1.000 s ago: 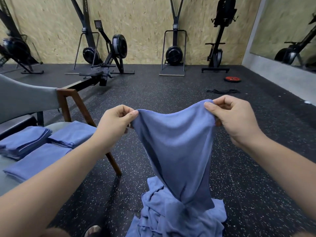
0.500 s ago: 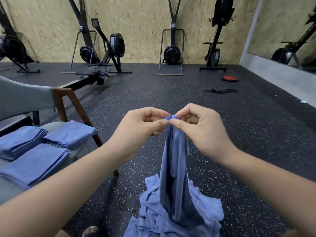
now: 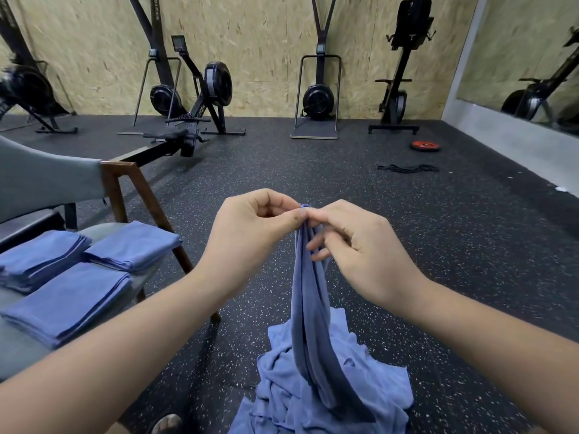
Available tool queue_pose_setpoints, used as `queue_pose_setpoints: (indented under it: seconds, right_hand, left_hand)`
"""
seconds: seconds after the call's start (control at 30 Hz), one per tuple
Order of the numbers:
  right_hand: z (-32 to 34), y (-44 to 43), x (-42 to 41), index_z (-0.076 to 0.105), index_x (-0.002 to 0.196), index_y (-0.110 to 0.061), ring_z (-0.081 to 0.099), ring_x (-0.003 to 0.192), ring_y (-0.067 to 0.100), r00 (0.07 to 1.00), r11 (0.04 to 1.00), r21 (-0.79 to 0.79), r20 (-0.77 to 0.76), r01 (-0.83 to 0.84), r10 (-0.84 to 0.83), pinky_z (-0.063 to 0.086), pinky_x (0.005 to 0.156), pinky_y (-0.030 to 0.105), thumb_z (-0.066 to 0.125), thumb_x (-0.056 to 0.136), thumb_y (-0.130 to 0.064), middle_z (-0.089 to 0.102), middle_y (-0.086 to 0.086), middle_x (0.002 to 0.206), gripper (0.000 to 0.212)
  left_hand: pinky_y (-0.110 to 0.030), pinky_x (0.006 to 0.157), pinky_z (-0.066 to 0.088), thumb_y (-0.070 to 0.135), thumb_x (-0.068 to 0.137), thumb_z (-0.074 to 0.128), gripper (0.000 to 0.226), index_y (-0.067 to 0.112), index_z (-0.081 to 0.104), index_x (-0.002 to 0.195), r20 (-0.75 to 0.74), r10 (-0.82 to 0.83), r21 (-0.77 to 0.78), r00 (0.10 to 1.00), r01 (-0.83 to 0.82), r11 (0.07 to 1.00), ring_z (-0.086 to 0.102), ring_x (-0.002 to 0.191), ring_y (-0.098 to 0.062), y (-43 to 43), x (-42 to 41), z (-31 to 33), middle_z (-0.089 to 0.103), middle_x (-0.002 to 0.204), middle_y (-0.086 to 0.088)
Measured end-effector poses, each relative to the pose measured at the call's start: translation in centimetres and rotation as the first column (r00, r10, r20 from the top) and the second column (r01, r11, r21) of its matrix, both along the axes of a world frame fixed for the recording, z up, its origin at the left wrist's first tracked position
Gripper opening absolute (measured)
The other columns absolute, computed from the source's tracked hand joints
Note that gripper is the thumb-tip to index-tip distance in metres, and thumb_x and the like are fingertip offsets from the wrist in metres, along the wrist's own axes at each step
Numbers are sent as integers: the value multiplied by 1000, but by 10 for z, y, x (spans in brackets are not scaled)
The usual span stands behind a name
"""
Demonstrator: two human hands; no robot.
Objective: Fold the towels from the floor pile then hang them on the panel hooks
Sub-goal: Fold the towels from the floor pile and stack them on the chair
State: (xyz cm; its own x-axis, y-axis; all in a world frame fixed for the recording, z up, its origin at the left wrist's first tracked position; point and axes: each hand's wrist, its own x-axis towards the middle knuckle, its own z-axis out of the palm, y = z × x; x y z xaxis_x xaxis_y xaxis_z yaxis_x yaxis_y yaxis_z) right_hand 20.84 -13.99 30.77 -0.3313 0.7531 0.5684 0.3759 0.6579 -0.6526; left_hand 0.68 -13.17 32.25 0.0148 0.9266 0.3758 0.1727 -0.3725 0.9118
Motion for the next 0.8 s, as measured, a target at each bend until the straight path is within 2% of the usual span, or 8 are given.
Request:
queue_pose_setpoints:
  seconds: [0.07, 0.13, 0.27, 0.37, 0.47, 0.63, 0.7, 0.8]
  right_hand:
    - [-1, -1, -1, 72, 137, -13, 76, 96, 19, 1000, 999, -33, -13, -27, 26, 66, 80, 32, 42, 102, 15, 64, 6, 119, 54]
    - [-3, 0, 0, 70, 139, -11, 75, 99, 21, 999, 998, -48, -31, -46, 45, 66, 82, 34, 43, 105, 14, 64, 6, 119, 51]
    - [-4, 1, 3, 69, 141, -13, 71, 107, 18, 998, 998, -20, 41, -55, 56, 62, 89, 33, 51, 106, 8, 66, 2, 119, 45]
    - [-2, 3, 6, 73, 129, -24, 65, 108, 13, 990, 993, 91, 110, 78, -88, 52, 93, 25, 70, 99, -6, 66, -8, 115, 35]
    - [0, 9, 14, 66, 118, -32, 59, 113, 5, 966, 980, 43, 167, 194, -198, 47, 96, 24, 83, 90, -23, 60, -13, 118, 34]
    - [-9, 19, 21, 67, 100, -29, 59, 114, 6, 953, 989, -72, 286, 127, -101, 47, 103, 35, 80, 85, -21, 60, -13, 115, 22]
    - [-13, 22, 23, 66, 93, -28, 56, 118, 8, 929, 985, -119, 364, 125, -74, 45, 106, 40, 79, 87, -29, 58, -18, 117, 14]
    - [-17, 30, 33, 62, 80, -25, 53, 121, 11, 884, 977, -143, 461, 160, -78, 41, 106, 41, 78, 86, -47, 55, -21, 120, 28]
  left_hand:
    - [-52, 86, 61, 18, 87, 89, 10, 17, 80, 91, -12, 12, -1, 1000, -13, 1000, 75, 83, -21, -1, -1, 1, 81, 87, -5]
    - [-51, 87, 61, 15, 84, 91, 14, 17, 78, 91, -45, 23, 12, 999, -22, 1000, 76, 83, -28, -1, -1, 1, 80, 86, -4]
    - [-38, 71, 54, 17, 79, 84, 14, 23, 73, 86, -140, 66, 45, 988, -61, 997, 62, 69, -14, 2, -2, -4, 75, 80, -4]
    - [-29, 65, 46, 14, 77, 76, 15, 27, 70, 81, -189, 94, 56, 977, -85, 995, 57, 63, -11, 3, -3, -3, 71, 72, 7]
    - [-27, 64, 43, 10, 77, 72, 14, 23, 71, 82, -174, 81, 51, 981, -73, 996, 54, 63, -11, 3, -4, 1, 68, 71, 9]
    - [-23, 57, 36, 3, 84, 71, 20, 22, 73, 82, -226, 38, 49, 973, -27, 998, 45, 57, -12, -1, -7, 5, 61, 65, 7]
    - [-22, 56, 36, 5, 84, 72, 18, 23, 75, 83, -242, 38, 62, 970, -24, 998, 46, 57, -10, -1, -9, 7, 62, 66, 7]
    - [-24, 58, 37, 9, 83, 72, 13, 21, 76, 85, -243, 63, 88, 968, -43, 995, 47, 58, -9, 1, -15, 10, 65, 69, 5]
